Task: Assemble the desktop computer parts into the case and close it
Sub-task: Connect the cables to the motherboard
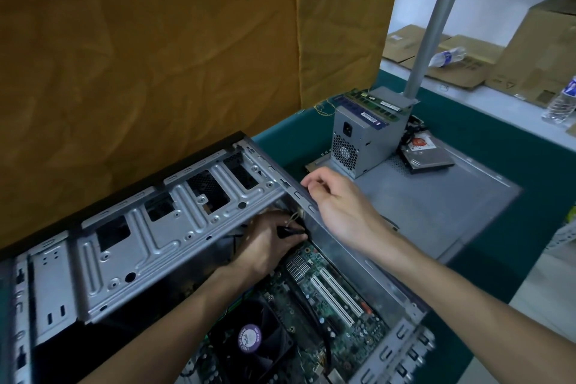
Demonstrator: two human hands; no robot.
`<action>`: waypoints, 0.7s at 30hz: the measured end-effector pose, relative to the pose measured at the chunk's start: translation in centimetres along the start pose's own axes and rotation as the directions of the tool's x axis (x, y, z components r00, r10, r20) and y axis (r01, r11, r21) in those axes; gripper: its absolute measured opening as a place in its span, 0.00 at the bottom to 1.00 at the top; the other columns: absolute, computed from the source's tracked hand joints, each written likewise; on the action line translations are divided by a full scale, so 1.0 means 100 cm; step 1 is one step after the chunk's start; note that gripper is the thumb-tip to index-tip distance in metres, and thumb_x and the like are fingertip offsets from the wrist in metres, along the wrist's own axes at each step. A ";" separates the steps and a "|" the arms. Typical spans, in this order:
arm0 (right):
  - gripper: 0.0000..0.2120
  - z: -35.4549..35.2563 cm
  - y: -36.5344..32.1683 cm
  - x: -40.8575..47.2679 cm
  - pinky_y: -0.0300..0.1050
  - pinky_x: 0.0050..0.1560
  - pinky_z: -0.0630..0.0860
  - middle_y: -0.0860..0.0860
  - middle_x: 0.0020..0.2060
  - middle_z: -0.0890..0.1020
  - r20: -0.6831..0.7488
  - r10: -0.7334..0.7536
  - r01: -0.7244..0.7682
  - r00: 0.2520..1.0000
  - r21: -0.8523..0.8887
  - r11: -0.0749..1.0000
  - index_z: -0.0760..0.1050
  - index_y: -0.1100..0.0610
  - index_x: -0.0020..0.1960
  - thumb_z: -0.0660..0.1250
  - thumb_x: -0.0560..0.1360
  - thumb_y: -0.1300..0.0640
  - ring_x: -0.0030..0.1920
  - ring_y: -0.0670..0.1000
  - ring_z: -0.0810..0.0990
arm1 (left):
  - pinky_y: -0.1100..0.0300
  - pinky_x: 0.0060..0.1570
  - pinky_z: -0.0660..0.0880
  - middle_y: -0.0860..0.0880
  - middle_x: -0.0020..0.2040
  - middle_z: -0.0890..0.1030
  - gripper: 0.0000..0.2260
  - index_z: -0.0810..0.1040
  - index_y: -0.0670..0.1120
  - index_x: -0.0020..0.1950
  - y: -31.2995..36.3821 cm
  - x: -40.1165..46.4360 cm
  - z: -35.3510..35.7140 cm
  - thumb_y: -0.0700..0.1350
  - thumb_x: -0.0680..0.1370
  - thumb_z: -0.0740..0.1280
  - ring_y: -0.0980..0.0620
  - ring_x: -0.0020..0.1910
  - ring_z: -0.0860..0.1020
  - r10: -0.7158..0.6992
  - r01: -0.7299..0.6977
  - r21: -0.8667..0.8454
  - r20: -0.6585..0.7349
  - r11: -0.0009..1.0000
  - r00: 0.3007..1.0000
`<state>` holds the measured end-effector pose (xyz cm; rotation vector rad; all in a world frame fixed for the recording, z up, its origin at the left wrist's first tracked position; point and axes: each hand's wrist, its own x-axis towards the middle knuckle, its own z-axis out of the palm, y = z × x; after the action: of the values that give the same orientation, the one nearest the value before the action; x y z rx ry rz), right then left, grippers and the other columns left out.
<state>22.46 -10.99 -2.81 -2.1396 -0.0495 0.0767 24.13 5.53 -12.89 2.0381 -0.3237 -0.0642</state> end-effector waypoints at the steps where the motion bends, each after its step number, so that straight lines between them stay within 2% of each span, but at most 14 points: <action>1: 0.09 0.000 0.000 0.000 0.27 0.37 0.68 0.44 0.47 0.80 -0.001 0.004 -0.004 1.000 -0.001 1.000 0.76 0.46 0.57 0.57 0.85 0.52 0.42 0.39 0.76 | 0.73 0.45 0.72 0.70 0.39 0.81 0.12 0.82 0.56 0.37 0.000 -0.001 0.001 0.40 0.72 0.79 0.68 0.43 0.78 0.013 -0.013 0.012 0.001 1.000 1.000; 4: 0.08 0.001 0.000 0.000 0.29 0.40 0.69 0.48 0.49 0.82 0.001 0.003 -0.003 1.000 0.015 1.000 0.76 0.45 0.56 0.58 0.85 0.52 0.47 0.42 0.77 | 0.77 0.46 0.69 0.74 0.42 0.79 0.13 0.82 0.59 0.39 -0.001 -0.002 -0.001 0.40 0.72 0.79 0.72 0.46 0.76 0.084 -0.085 0.047 0.022 0.995 0.996; 8: 0.08 0.001 0.000 0.000 0.40 0.51 0.75 0.51 0.50 0.83 0.001 0.001 -0.001 1.000 0.010 1.000 0.75 0.44 0.55 0.58 0.85 0.52 0.48 0.47 0.79 | 0.77 0.48 0.69 0.77 0.48 0.77 0.08 0.84 0.58 0.44 -0.002 -0.003 -0.010 0.44 0.73 0.77 0.73 0.49 0.75 0.144 -0.153 0.124 0.076 0.980 0.987; 10: 0.07 0.001 0.000 0.000 0.38 0.50 0.74 0.51 0.50 0.83 0.002 -0.004 0.004 1.000 0.015 1.000 0.75 0.44 0.54 0.58 0.85 0.52 0.48 0.47 0.78 | 0.77 0.48 0.69 0.78 0.49 0.75 0.12 0.82 0.63 0.43 -0.002 -0.004 -0.011 0.45 0.74 0.77 0.73 0.50 0.75 0.143 -0.152 0.148 0.065 0.977 0.988; 13: 0.07 0.001 0.000 0.000 0.41 0.50 0.75 0.50 0.48 0.83 0.005 -0.017 0.017 1.000 0.018 1.000 0.75 0.44 0.53 0.59 0.84 0.52 0.48 0.44 0.77 | 0.79 0.48 0.68 0.78 0.49 0.76 0.14 0.80 0.65 0.41 -0.004 -0.003 -0.007 0.45 0.74 0.78 0.74 0.50 0.75 0.155 -0.160 0.140 0.041 0.977 0.987; 17: 0.06 0.002 0.002 0.001 0.29 0.41 0.71 0.42 0.46 0.81 0.002 -0.028 0.028 1.000 0.037 0.999 0.76 0.46 0.52 0.61 0.84 0.52 0.47 0.38 0.76 | 0.77 0.47 0.70 0.77 0.49 0.76 0.13 0.81 0.64 0.42 -0.008 -0.002 -0.006 0.45 0.72 0.79 0.72 0.50 0.76 0.160 -0.161 0.159 0.023 0.974 0.987; 21: 0.05 0.002 0.003 0.001 0.24 0.42 0.70 0.40 0.47 0.80 0.004 -0.037 0.037 0.999 0.049 0.998 0.76 0.45 0.52 0.61 0.84 0.51 0.48 0.35 0.76 | 0.77 0.48 0.69 0.75 0.50 0.77 0.09 0.84 0.60 0.45 -0.012 0.000 -0.006 0.46 0.73 0.78 0.72 0.50 0.75 0.172 -0.175 0.165 0.037 0.971 0.984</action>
<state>22.58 -11.01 -3.20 -2.0884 -0.0894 0.0609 24.46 6.59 -13.61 2.1678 -0.5362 0.0496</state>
